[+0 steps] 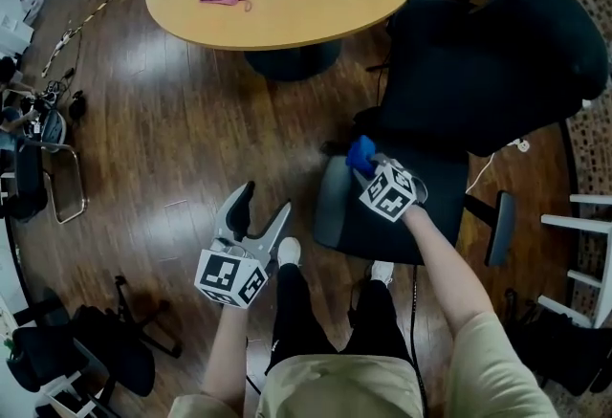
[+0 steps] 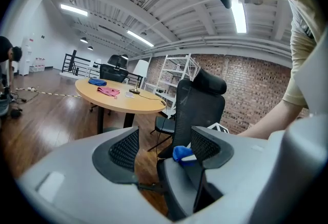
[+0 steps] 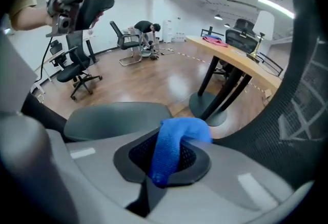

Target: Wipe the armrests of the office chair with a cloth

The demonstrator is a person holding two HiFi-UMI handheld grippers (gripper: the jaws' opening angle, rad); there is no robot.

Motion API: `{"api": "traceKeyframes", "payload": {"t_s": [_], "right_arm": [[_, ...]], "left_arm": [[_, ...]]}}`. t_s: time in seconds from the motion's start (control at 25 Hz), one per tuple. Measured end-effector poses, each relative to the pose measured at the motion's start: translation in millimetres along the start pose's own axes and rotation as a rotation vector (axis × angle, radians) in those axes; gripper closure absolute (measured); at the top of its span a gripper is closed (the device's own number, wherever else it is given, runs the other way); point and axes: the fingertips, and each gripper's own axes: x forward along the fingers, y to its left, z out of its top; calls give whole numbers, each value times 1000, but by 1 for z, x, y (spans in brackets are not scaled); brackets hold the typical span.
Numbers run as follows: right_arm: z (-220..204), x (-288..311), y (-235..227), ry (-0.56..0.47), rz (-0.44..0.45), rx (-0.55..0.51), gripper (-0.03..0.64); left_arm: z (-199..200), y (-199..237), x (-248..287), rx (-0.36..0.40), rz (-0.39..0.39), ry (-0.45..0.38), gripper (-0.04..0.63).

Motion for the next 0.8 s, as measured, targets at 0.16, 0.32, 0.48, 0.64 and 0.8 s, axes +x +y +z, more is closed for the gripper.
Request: {"api": "traceKeyframes", "payload": {"t_s": [0.16,0.32,0.48,0.64,0.8], "right_arm": [[-17,-6,77,-37,87,31,598],[-30,-20,151,-57,164,80,598],[-30,-29,204,-70,233,84,598],[-22,-37,233,-77,299,51,598],[-1,-52,216,-134,294,61,598]], "left_arm": [[-3,-7,-2,-5,3,-4,301],[-6,-9,-4,-18,15,-17,301],[-5,-12,-7,-17,20,-22,301],[-1,-15,-12,-25,36,-17,301],[0,-16,-17,-30,44,-15,301]]}}
